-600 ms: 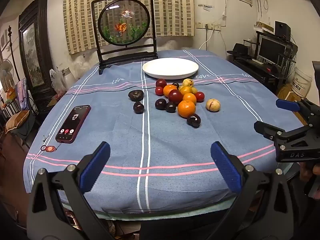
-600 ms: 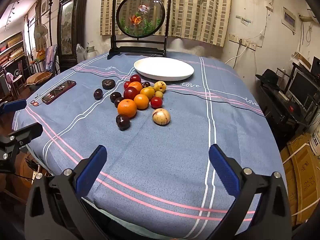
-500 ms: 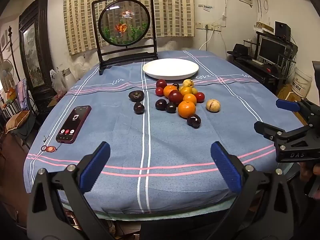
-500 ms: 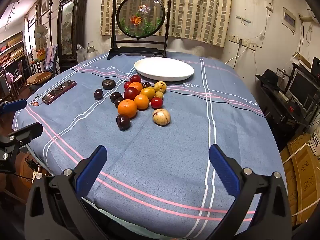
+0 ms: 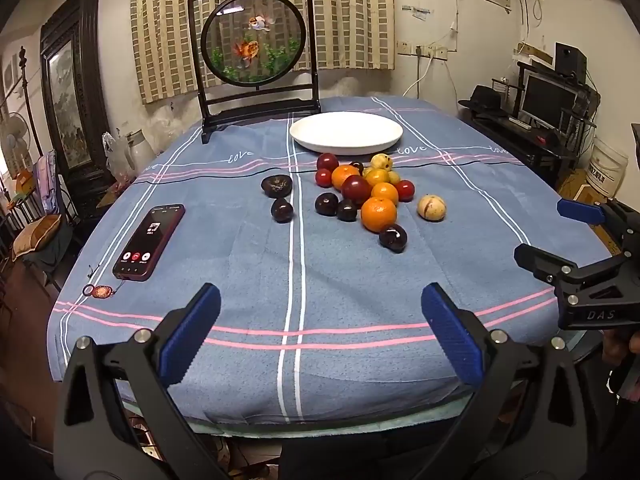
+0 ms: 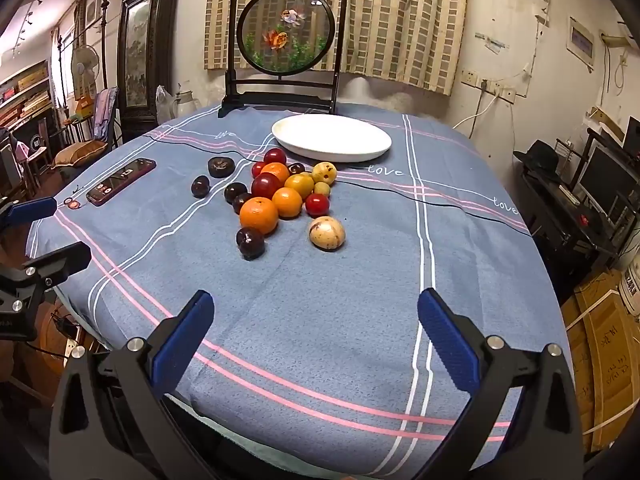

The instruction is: Organize fruits

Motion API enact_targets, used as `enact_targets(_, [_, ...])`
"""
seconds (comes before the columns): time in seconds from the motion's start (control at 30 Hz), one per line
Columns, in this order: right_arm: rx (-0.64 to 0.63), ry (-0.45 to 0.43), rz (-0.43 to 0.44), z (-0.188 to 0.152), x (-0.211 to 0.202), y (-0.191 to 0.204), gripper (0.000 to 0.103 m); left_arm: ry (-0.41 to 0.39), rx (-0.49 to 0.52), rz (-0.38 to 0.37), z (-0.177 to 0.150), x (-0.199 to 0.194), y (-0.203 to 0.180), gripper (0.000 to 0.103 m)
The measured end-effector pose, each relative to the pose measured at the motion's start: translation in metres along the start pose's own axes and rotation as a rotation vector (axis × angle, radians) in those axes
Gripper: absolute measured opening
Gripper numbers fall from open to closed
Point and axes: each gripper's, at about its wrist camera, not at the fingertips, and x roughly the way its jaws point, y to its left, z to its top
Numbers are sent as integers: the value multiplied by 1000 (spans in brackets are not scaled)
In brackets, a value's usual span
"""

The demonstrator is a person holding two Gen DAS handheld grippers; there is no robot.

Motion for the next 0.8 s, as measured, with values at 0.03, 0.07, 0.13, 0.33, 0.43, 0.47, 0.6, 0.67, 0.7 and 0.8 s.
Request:
enact_targets(0.03, [-2, 0, 0, 0, -1, 0, 102, 1, 1, 0, 0, 0, -1, 101])
enact_targets(0.07, [-3, -1, 1, 0, -1, 0, 102, 2, 2, 1, -1, 1, -1, 101])
enact_targets(0.13, [-3, 1, 1, 0, -1, 1, 102, 2, 2, 2, -1, 1, 0, 101])
enact_targets(0.33, [-6, 3, 6, 0, 0, 1, 102, 9, -10, 1, -2, 3, 3, 101])
enact_targets(0.43, [-5, 3, 7, 0, 0, 2, 102, 16, -11, 3, -2, 5, 3, 101])
enact_targets(0.47, [-6, 3, 7, 0, 0, 2, 102, 16, -10, 2, -2, 5, 3, 101])
enact_targets(0.6, [-5, 2, 8, 0, 0, 2, 102, 18, -9, 1, -1, 5, 2, 101])
enact_targets(0.67, [-4, 1, 6, 0, 0, 2, 102, 19, -9, 0, -1, 5, 2, 101])
enact_targets(0.7, [-1, 1, 8, 0, 0, 1, 102, 19, -8, 0, -1, 6, 2, 101])
enact_targets(0.8, [6, 2, 11, 0, 0, 0, 102, 24, -10, 1, -1, 7, 2, 101])
